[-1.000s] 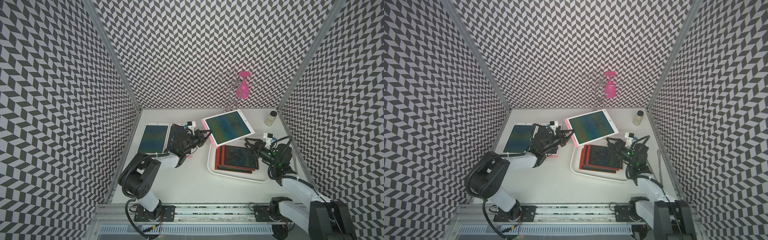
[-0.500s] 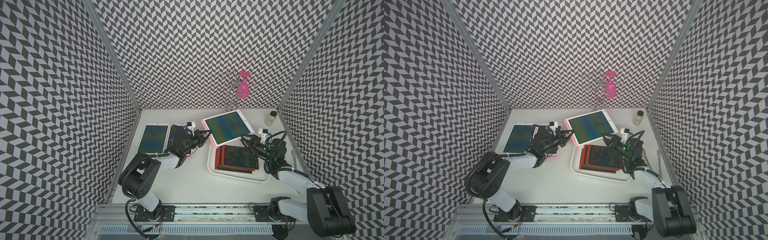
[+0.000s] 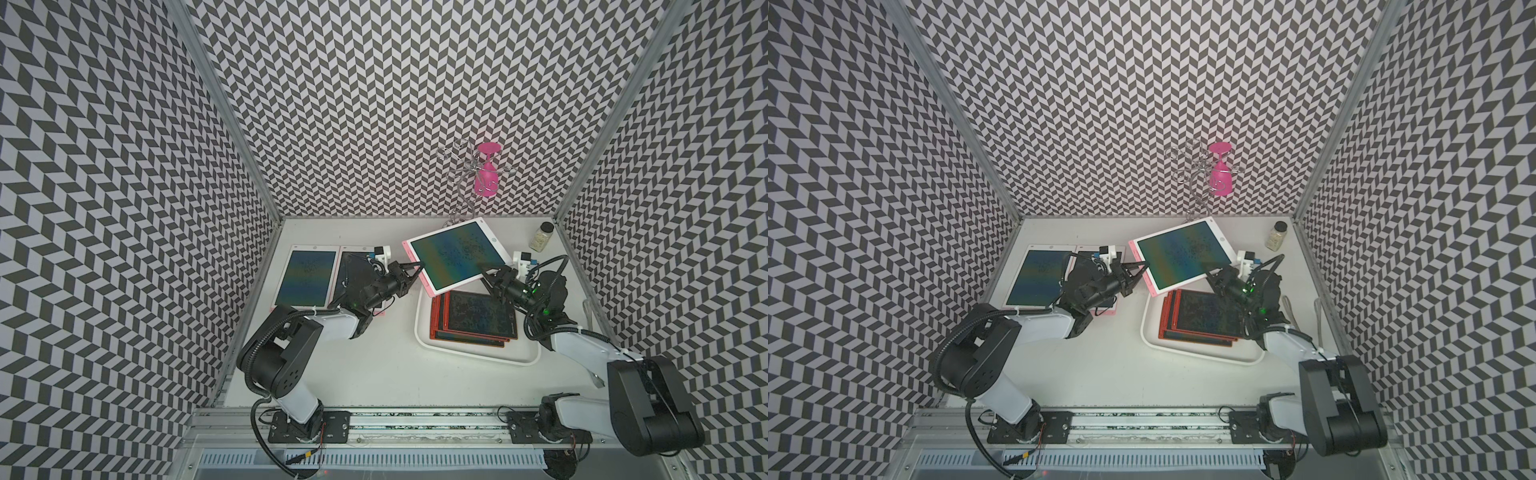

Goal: Take out the writing tablet from the storage box
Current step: Adjust the storage box at the center of the board.

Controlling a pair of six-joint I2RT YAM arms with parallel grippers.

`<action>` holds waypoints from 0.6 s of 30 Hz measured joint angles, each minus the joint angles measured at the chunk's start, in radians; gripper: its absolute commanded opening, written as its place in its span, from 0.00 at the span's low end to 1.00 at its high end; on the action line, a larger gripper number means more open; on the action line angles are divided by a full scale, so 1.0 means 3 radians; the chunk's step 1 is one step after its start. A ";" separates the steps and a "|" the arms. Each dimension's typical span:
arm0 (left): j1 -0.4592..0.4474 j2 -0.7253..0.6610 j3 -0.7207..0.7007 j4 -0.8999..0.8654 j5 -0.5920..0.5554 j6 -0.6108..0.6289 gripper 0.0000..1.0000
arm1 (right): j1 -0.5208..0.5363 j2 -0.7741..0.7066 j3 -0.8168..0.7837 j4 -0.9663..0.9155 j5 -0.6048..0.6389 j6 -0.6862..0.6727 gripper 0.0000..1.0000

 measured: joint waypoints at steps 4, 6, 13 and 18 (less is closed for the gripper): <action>-0.0088 0.0000 -0.0020 0.0066 -0.0103 -0.0066 0.00 | 0.0013 0.0041 0.0003 0.0111 0.0023 0.0014 0.36; -0.0146 0.0000 -0.0020 0.0092 -0.0141 -0.0083 0.00 | 0.0013 0.0046 0.0004 0.0156 0.0050 0.0014 0.36; -0.0285 0.0000 -0.0023 0.0170 -0.0309 -0.0156 0.00 | 0.0013 0.0179 0.0103 0.0256 0.0121 -0.0006 0.24; -0.0298 0.0000 -0.0050 0.0178 -0.0387 -0.0211 0.08 | 0.0014 0.0251 0.0187 0.0310 0.0117 -0.0029 0.18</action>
